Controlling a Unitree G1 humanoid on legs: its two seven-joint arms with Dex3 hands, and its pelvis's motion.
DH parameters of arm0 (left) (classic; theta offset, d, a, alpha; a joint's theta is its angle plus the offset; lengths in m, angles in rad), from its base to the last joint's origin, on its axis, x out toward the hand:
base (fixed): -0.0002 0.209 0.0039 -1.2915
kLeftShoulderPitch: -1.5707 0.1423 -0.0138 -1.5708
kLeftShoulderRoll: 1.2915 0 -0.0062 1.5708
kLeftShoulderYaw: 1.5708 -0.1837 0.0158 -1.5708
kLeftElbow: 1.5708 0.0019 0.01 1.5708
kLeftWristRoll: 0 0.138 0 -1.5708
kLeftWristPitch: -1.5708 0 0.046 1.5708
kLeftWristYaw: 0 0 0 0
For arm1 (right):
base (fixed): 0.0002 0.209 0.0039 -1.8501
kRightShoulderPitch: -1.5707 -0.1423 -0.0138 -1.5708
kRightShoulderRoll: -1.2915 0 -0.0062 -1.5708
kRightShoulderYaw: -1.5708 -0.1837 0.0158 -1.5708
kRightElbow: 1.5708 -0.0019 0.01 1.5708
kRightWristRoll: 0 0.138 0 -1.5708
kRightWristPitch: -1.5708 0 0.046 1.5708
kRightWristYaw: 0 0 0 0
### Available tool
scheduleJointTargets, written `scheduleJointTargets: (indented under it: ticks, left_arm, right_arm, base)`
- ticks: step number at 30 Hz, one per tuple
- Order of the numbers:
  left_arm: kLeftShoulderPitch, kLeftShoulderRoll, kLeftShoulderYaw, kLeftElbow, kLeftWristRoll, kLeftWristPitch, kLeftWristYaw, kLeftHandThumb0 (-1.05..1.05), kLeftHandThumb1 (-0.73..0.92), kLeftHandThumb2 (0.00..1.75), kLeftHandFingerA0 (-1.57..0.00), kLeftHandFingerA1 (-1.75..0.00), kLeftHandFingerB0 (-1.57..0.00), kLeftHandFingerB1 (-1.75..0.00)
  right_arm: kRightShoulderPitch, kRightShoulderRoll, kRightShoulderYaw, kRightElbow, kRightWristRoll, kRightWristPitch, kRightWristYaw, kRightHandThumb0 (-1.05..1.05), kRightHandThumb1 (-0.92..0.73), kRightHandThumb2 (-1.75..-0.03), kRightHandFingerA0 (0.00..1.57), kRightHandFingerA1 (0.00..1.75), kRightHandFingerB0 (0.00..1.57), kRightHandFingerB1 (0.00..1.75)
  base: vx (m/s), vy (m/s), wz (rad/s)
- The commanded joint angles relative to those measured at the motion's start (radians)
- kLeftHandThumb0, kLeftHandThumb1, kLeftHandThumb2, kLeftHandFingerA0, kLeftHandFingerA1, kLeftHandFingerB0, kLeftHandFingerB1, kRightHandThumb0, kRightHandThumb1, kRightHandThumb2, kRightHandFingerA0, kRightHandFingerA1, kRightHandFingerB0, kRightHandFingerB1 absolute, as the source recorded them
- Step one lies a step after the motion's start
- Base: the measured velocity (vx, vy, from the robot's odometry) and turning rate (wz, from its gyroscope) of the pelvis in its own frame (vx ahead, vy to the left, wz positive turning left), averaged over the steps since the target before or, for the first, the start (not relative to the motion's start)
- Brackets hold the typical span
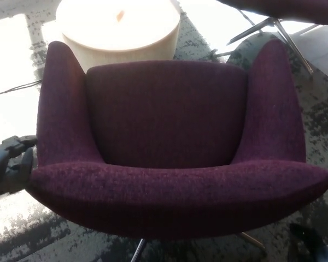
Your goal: The robot stands in front of a sofa and uses its left hand to push the left side of the sofa
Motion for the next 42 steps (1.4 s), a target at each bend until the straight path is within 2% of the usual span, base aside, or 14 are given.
scheduleJointTargets:
  ticks: [1,3,5,8,13,15,17,18,21,22,27,28,40,42]
  left_arm:
    - [0.024,-0.021,-0.045,-0.009,0.044,-0.003,-0.026,-0.83,0.77,1.17,0.00,-0.17,-0.12,-0.23]
    - [0.031,-0.026,-0.056,-0.008,0.044,0.000,-0.037,-0.92,0.92,0.77,0.00,-0.12,-0.07,-0.22]
    - [0.046,-0.034,-0.074,-0.013,0.051,0.004,-0.034,-0.86,0.78,1.18,0.00,-0.15,-0.14,-0.23]
    - [0.064,-0.040,-0.101,-0.037,0.068,0.006,-0.009,-0.94,0.83,1.19,-0.03,-0.17,-0.14,-0.28]
    - [0.086,-0.054,-0.111,-0.076,0.059,0.036,-0.004,-0.92,0.78,1.18,0.00,-0.15,-0.18,-0.27]
    - [0.124,-0.081,-0.116,-0.109,0.038,-0.047,-0.074,-0.90,0.79,1.16,-0.05,-0.17,-0.11,-0.27]
    - [0.146,-0.101,-0.134,-0.168,0.033,-0.056,-0.110,-0.89,0.80,1.17,0.00,-0.13,-0.11,-0.22]
    - [0.157,-0.107,-0.141,-0.196,0.027,-0.050,-0.125,-0.88,0.92,0.76,0.00,-0.16,-0.06,-0.23]
    - [0.177,-0.113,-0.150,-0.247,0.018,-0.033,-0.146,-0.88,0.92,0.76,0.00,-0.16,-0.06,-0.23]
    - [0.227,-0.143,-0.201,-0.373,0.030,-0.036,-0.160,-0.94,0.85,1.19,-0.06,-0.11,-0.10,-0.21]
    - [0.264,-0.166,-0.263,-0.520,0.015,0.000,-0.191,-0.91,0.83,1.18,-0.03,-0.14,-0.09,-0.20]
    - [0.267,-0.179,-0.277,-0.547,0.010,0.003,-0.198,-0.94,0.83,1.17,-0.05,-0.14,-0.12,-0.22]
    - [0.264,-0.181,-0.404,-0.741,0.093,0.178,-0.149,-0.94,0.85,1.20,-0.07,-0.15,-0.11,-0.25]
    - [0.262,-0.200,-0.434,-0.743,0.114,0.202,-0.147,-0.92,0.85,1.21,-0.07,-0.15,-0.08,-0.24]
  right_arm:
    - [0.002,-0.009,0.004,0.003,0.001,-0.012,-0.001,-1.05,-0.92,-1.01,0.00,1.14,0.00,0.64]
    - [0.002,-0.011,0.006,0.004,-0.002,-0.010,-0.003,-1.05,-0.92,-1.01,0.00,1.14,0.00,0.64]
    - [0.001,-0.012,0.013,0.005,-0.008,-0.004,-0.012,-1.05,-0.92,-1.02,0.01,1.16,0.00,0.65]
    - [0.003,-0.012,0.008,0.004,0.003,-0.004,-0.004,-1.05,-0.92,-1.01,0.02,1.19,0.00,0.66]
    - [0.004,-0.015,0.008,0.005,0.004,-0.006,-0.002,-1.05,-0.92,-1.02,0.01,1.17,0.00,0.69]
    - [0.007,-0.020,0.015,0.005,-0.005,-0.004,-0.008,-1.04,-0.81,-1.44,0.12,0.85,0.08,0.63]
    - [0.001,-0.019,0.018,0.005,-0.006,0.003,-0.011,-1.04,-0.90,-1.10,0.26,1.02,0.00,0.67]
    - [0.003,-0.018,0.019,0.005,-0.006,0.003,-0.011,-1.04,-0.80,-1.44,0.10,0.84,0.09,0.63]
    - [0.005,-0.018,0.020,0.004,-0.005,0.002,-0.012,-1.04,-0.80,-1.44,0.10,0.84,0.09,0.63]
    - [0.007,-0.023,0.019,0.004,-0.002,0.005,-0.007,-1.04,-0.88,-1.11,0.21,0.98,0.00,0.65]
    - [0.006,-0.026,0.022,0.003,-0.005,-0.004,-0.009,-1.04,-0.89,-1.11,0.26,1.02,0.00,0.68]
    - [0.005,-0.026,0.021,0.002,-0.004,-0.006,-0.008,-1.04,-0.80,-1.43,0.14,0.86,0.09,0.64]
    - [-0.007,-0.017,0.007,-0.004,0.012,-0.009,0.012,-1.03,-0.90,-1.13,0.29,1.04,0.00,0.67]
    - [-0.007,-0.019,0.009,-0.003,0.005,0.014,-0.015,-0.96,-0.82,-1.45,0.22,0.88,0.12,0.63]
  base:
    - [0.00,0.000,0.00]
    - [0.00,0.000,0.00]
    - [0.00,0.000,0.00]
    - [0.00,0.000,0.00]
    - [0.00,0.000,0.00]
    - [0.00,0.000,0.00]
    - [0.00,0.000,0.00]
    - [0.00,0.000,0.00]
    - [0.00,0.000,0.02]
    - [0.00,0.000,0.00]
    - [0.00,0.000,0.07]
    - [0.00,0.000,0.00]
    - [0.00,0.000,0.01]
    - [0.00,0.000,0.00]
